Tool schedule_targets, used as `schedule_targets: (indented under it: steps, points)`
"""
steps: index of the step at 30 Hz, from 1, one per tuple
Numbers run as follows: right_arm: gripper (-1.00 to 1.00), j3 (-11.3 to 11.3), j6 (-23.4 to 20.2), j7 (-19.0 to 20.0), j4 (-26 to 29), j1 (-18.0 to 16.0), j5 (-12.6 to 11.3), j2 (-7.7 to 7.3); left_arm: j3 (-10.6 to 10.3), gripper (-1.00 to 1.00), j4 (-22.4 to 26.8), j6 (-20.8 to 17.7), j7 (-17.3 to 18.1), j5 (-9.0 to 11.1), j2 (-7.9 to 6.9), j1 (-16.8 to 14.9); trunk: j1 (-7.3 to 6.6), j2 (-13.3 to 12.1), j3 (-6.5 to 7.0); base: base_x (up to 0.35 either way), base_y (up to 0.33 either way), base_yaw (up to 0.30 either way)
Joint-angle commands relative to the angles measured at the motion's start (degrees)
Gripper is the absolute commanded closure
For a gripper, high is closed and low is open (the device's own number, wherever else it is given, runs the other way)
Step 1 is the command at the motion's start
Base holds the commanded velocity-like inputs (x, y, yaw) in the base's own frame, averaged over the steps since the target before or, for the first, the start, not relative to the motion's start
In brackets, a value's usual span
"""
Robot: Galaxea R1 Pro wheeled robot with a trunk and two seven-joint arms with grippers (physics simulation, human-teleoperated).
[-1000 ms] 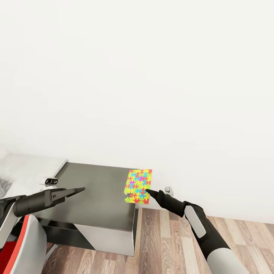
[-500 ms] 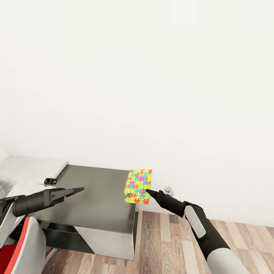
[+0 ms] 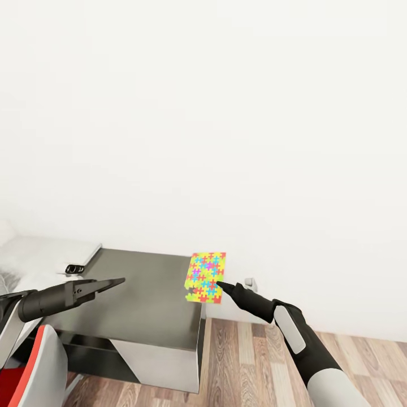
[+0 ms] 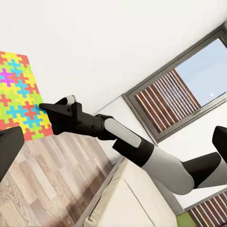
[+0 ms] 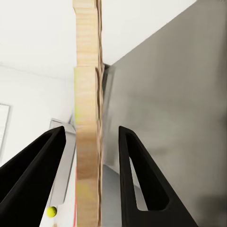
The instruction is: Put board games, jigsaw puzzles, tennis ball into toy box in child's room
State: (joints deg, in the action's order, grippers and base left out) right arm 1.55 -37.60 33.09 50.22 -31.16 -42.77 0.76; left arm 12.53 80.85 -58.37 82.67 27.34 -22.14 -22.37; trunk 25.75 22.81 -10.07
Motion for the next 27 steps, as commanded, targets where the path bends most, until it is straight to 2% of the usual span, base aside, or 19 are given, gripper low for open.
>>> schedule_targets:
  steps: [1, 6, 14, 27]
  points:
    - [1.00, 0.0, -0.4, 0.0, 0.0, 0.0, -0.3, 0.02, 0.0, -1.00, 0.0, -0.6, 0.1, 0.1, -0.03, 0.0, 0.04, 0.1, -0.02, 0.000, 0.000, 0.000]
    - [1.00, -0.1, -0.4, 0.0, 0.0, -0.1, -0.3, 0.02, 0.0, -1.00, 0.0, -0.6, 0.1, 0.1, -0.01, 0.0, 0.04, 0.1, 0.46, 0.000, 0.000, 0.000]
    - [1.00, 0.0, 2.1, 0.0, -0.1, -0.1, -0.3, 0.00, 0.0, -1.00, 0.0, -0.6, 0.1, 0.1, -0.01, 0.0, 0.04, 0.1, 1.22, 0.000, 0.000, 0.000]
    - [1.00, 0.0, 2.3, 0.0, -0.1, -0.1, -0.3, 0.02, 0.0, -1.00, 0.0, -0.6, 0.1, 0.1, -0.01, 0.0, 0.04, 0.1, 2.46, 0.000, 0.000, 0.000]
